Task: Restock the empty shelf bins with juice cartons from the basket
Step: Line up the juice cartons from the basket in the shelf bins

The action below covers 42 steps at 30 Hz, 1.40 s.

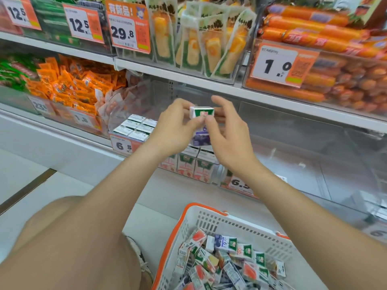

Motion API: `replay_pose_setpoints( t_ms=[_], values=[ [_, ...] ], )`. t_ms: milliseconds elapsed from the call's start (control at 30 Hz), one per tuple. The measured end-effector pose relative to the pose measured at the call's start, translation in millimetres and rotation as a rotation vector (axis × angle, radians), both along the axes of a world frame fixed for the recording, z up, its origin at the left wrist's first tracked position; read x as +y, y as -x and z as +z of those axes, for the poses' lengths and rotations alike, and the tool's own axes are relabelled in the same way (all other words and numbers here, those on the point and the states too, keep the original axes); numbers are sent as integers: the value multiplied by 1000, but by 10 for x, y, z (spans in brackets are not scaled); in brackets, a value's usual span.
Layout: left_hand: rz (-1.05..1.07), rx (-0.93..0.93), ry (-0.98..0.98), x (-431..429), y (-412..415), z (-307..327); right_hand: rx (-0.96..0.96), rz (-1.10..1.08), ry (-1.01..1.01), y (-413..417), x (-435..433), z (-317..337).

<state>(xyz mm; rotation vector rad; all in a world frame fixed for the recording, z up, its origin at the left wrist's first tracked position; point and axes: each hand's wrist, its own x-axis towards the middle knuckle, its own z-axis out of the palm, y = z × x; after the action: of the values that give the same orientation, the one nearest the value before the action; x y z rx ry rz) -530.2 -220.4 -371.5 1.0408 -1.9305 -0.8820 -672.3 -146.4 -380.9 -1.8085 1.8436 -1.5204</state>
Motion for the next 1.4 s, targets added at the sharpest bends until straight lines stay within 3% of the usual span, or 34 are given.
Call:
replay_pose_setpoints(
  t_ms=[133, 300, 633, 733, 800, 867, 1000, 1200, 1400],
  values=[
    [-247, 197, -235, 362, 263, -1, -233, 17, -16, 370, 520, -50],
    [-382, 217, -322, 769, 613, -24, -421, 44, -82, 763, 1024, -41],
    [-514, 251, -304, 1443, 1431, -13, -285, -23, -221, 1573, 1834, 148],
    [-573, 288, -360, 1630, 1712, -38, -172, -155, -168, 1833, 2072, 233],
    [-578, 157, -220, 1730, 1872, -94, -41, -370, -75, 2003, 2225, 276],
    [-576, -55, 50, 1849, 2009, -183, 145, -540, -15, 2162, 2364, 285],
    [-646, -274, 360, 2138, 2302, -354, 424, -654, -223, 2600, 2539, 154],
    [-622, -395, 483, 2284, 2622, -571, 487, -563, -813, 3193, 2666, -19],
    [-680, -339, 450, 2223, 2607, -774, 388, -403, -961, 3360, 2548, -126]
  ],
)
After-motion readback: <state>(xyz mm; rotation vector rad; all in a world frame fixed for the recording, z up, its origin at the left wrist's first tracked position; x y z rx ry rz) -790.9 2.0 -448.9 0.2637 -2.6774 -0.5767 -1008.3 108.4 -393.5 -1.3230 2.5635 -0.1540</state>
